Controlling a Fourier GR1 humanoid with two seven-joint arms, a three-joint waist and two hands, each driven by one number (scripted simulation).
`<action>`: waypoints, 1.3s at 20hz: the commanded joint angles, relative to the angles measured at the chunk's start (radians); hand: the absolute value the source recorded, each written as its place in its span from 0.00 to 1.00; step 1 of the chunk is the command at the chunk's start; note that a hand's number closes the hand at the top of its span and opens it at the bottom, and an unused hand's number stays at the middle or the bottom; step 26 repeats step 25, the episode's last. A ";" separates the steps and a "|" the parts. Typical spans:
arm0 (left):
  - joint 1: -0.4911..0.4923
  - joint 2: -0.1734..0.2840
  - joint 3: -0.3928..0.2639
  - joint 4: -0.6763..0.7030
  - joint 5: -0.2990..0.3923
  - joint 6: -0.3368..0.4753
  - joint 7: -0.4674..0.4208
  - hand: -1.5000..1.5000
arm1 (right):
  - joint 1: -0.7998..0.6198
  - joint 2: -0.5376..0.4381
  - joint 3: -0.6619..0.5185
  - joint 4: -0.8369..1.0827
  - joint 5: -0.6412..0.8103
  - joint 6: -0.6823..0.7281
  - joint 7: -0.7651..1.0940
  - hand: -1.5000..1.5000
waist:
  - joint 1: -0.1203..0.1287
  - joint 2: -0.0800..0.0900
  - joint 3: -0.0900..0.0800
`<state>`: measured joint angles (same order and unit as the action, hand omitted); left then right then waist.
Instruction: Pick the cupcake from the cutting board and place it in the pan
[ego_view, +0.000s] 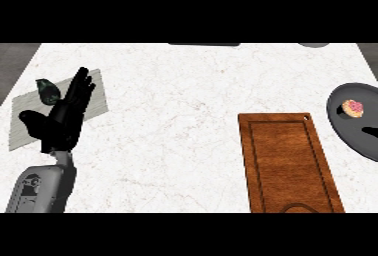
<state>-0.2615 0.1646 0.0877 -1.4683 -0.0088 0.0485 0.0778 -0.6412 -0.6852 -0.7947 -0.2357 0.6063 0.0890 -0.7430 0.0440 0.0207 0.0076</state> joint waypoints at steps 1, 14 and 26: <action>-0.006 -0.012 0.009 0.019 -0.007 0.021 -0.015 0.50 | 0.045 -0.056 -0.068 0.043 -0.080 0.126 -0.081 0.00 | -0.019 -0.003 -0.001; 0.021 0.037 0.056 -0.002 0.031 -0.015 0.013 0.50 | 0.312 -0.251 -0.074 0.018 -0.175 0.630 -0.278 0.00 | -0.063 -0.022 -0.005; 0.056 0.019 0.036 -0.044 0.015 -0.002 0.022 0.50 | 0.418 -0.234 -0.023 -0.094 -0.245 0.622 -0.239 0.00 | -0.053 -0.024 -0.006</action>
